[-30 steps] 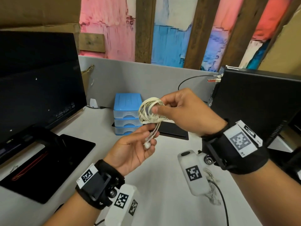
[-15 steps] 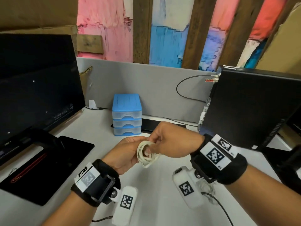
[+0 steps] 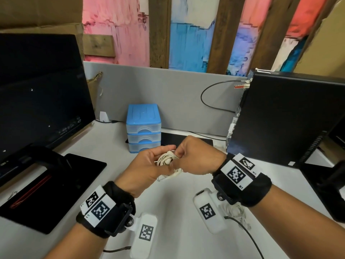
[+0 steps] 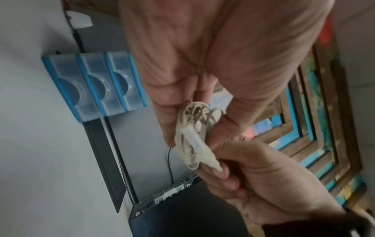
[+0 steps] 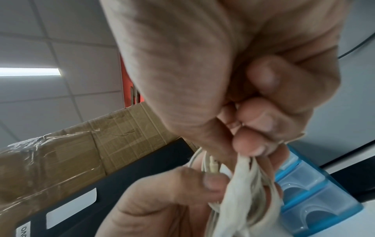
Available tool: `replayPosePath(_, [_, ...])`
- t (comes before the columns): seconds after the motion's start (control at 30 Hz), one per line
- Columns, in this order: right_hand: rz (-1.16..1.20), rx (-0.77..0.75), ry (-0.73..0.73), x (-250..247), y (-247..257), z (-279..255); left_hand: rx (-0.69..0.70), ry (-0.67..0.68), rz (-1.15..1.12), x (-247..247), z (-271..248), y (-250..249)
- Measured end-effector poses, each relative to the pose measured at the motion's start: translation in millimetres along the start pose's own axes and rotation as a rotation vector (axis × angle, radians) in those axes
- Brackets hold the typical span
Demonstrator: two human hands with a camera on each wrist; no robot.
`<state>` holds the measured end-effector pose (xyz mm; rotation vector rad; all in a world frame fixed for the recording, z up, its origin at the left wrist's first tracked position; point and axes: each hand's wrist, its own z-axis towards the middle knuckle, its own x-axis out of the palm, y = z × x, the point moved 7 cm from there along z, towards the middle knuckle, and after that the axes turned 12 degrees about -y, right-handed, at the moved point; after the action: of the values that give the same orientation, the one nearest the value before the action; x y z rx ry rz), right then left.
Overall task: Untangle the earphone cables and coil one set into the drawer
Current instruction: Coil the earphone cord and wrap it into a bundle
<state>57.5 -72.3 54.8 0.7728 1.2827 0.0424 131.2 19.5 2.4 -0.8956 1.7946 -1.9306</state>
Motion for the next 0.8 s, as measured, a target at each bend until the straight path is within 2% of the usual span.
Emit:
replayPosePath(0.3, [0.052,-0.005,-0.025,0,3,1,0.103,-0.056,0.162,-7,3,-6])
replayPosePath(0.63, [0.057,-0.022,0.01,-1,3,0,0.225,-0.008,0.348,-9,2,-16])
replayPosePath(0.8, [0.06,-0.056,0.021,-2,9,-3,0.237,-0.034,0.381,-11,3,-13])
